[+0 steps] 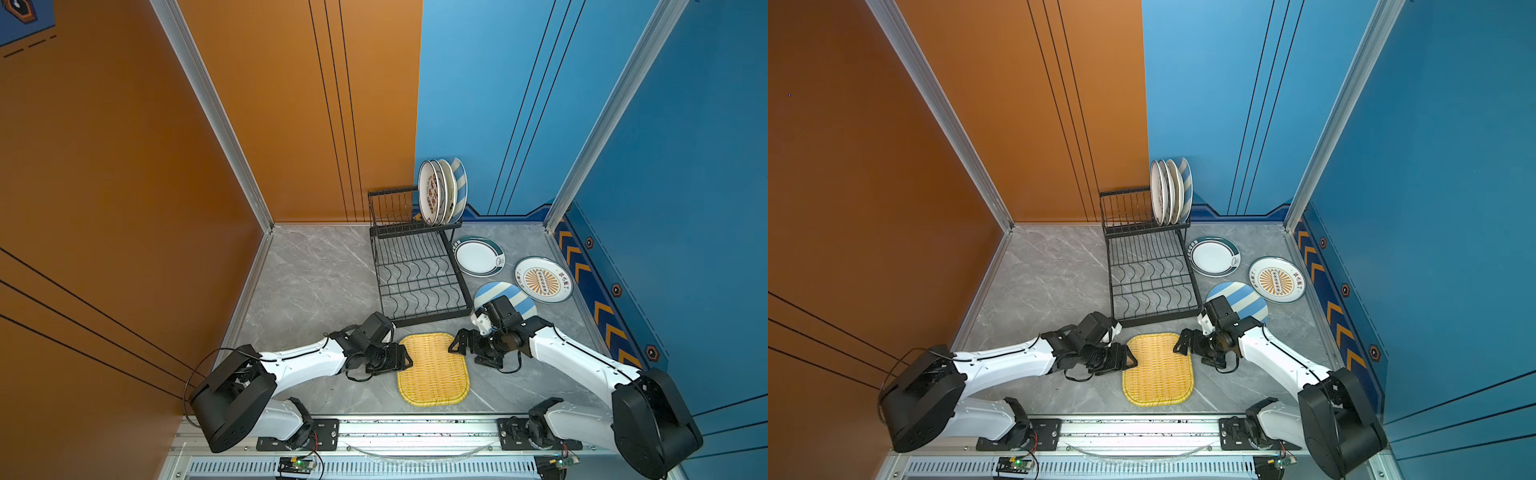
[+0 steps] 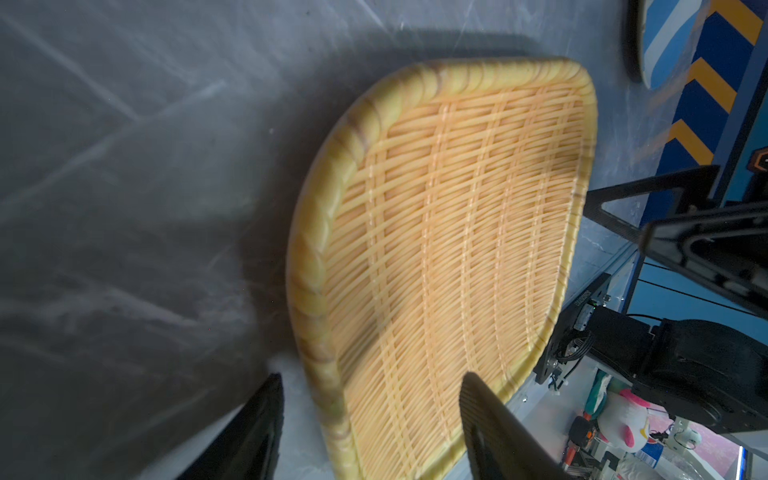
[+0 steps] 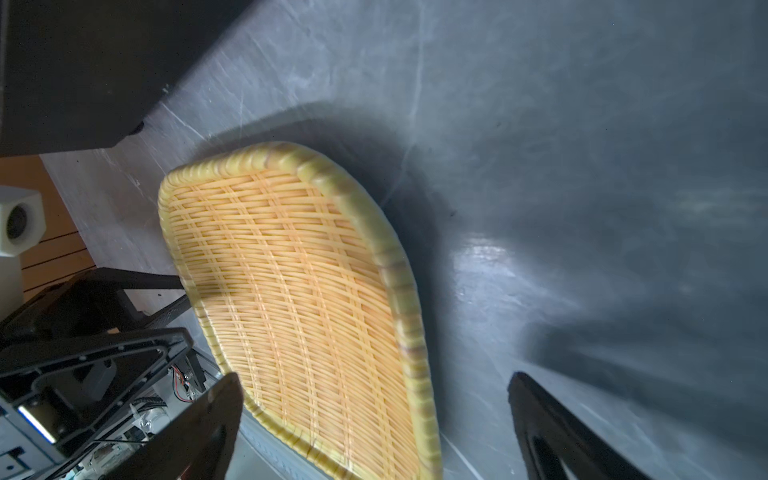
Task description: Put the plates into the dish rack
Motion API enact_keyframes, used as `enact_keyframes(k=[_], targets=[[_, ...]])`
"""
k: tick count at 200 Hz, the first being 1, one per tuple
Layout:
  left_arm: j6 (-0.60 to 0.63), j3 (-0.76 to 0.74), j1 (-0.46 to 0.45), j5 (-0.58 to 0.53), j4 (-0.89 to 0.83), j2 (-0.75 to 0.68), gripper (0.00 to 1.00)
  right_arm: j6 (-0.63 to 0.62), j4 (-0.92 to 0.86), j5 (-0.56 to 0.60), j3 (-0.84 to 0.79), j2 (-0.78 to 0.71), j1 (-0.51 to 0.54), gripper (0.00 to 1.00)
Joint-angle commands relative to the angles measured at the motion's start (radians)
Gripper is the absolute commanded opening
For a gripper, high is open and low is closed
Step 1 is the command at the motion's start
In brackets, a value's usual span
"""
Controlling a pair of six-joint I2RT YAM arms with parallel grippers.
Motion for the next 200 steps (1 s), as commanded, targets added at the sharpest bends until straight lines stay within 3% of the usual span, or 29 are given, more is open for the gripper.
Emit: enact_keyframes(k=[1, 112, 200], targets=[[-0.037, -0.011, -0.021, -0.031, 0.057, 0.018, 0.67, -0.054, -0.006, -0.036, -0.024, 0.014, -0.009, 0.99], [-0.015, 0.019, -0.019, 0.041, 0.101, 0.134, 0.61, -0.048, 0.180, -0.117, -0.114, 0.110, -0.011, 0.93], [0.009, 0.033, 0.002, 0.105, 0.132, 0.209, 0.55, -0.044, 0.286, -0.257, -0.151, 0.170, 0.002, 0.89]])
